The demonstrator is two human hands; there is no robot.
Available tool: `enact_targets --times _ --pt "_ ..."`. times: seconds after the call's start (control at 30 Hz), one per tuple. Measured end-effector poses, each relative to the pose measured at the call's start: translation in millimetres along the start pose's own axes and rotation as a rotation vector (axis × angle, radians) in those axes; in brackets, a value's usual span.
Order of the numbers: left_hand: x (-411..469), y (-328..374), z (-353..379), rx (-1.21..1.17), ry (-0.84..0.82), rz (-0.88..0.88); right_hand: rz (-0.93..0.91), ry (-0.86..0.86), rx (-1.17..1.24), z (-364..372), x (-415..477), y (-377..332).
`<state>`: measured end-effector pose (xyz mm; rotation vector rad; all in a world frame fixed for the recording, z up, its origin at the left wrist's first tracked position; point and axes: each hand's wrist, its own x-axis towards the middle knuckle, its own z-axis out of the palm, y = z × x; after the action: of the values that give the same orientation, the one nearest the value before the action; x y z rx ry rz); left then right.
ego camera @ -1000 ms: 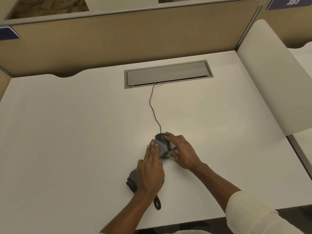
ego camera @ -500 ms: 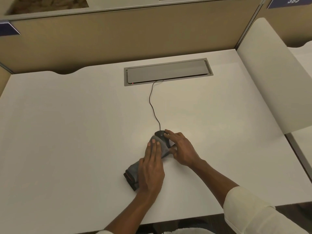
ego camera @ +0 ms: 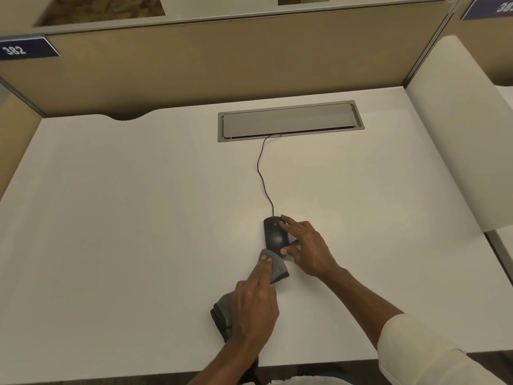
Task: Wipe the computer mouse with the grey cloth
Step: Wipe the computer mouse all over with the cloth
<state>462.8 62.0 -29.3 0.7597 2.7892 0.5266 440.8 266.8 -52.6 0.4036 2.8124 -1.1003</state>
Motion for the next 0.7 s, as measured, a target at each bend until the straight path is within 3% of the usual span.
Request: enact_targets --times 0.13,0.37,0.7 --pt "25.4 0.6 -10.0 -0.247 0.044 -0.175 -0.016 -0.002 -0.028 -1.3 -1.8 -2.1" --pt "100.2 -7.5 -27.2 -0.32 0.106 -0.344 -0.025 -0.004 -0.041 -4.0 -2.4 -5.7" --pt "136.0 -0.4 -27.6 -0.239 0.098 -0.296 -0.015 -0.019 -0.089 -6.6 -2.3 -11.4"
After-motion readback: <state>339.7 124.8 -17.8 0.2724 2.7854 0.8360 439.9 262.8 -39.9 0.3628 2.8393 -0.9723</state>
